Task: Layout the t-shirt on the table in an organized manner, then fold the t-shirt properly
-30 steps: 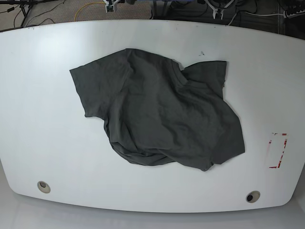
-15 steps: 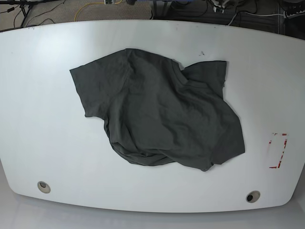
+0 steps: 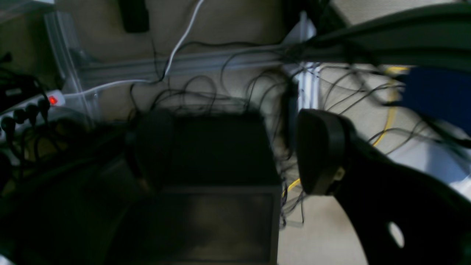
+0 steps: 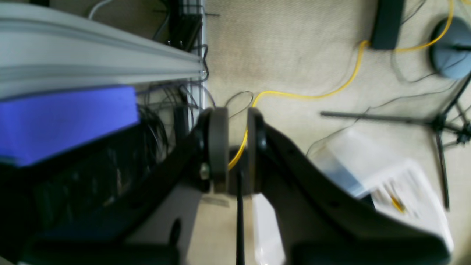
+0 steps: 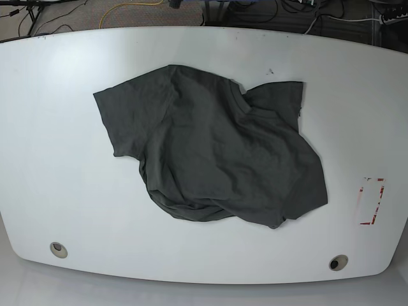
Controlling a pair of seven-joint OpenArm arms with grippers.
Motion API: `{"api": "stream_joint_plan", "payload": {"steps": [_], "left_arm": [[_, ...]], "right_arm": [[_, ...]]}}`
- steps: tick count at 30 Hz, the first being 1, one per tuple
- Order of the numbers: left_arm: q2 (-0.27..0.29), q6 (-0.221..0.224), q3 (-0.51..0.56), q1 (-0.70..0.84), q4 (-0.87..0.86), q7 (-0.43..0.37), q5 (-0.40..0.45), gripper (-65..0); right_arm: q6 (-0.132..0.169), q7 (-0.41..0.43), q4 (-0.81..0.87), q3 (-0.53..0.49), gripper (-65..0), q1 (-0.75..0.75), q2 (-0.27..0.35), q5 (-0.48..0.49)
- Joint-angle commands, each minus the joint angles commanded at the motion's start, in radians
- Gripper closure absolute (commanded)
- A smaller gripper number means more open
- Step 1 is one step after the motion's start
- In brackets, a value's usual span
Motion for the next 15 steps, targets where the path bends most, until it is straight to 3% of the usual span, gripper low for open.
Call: {"api": "stream_joint_plan", "payload": {"steps": [5, 10, 15], "left_arm": [[0.002, 0.000, -0.041, 0.081, 0.120, 0.000, 0.000, -47.9], [0.008, 0.000, -0.074, 0.161, 0.227, 0.000, -0.003, -47.8], [0.008, 0.000, -0.115, 0.244, 0.333, -0.002, -0.081, -47.8]], "right_arm": [[0.000, 0.000, 0.098, -0.034, -8.6, -0.075, 0.000, 0.003], [0.000, -0.020, 0.222, -0.072, -8.6, -0.157, 0.008, 0.071], [0.000, -0.097, 0.373, -0.098, -8.6, -0.229, 0.009, 0.121]]}}
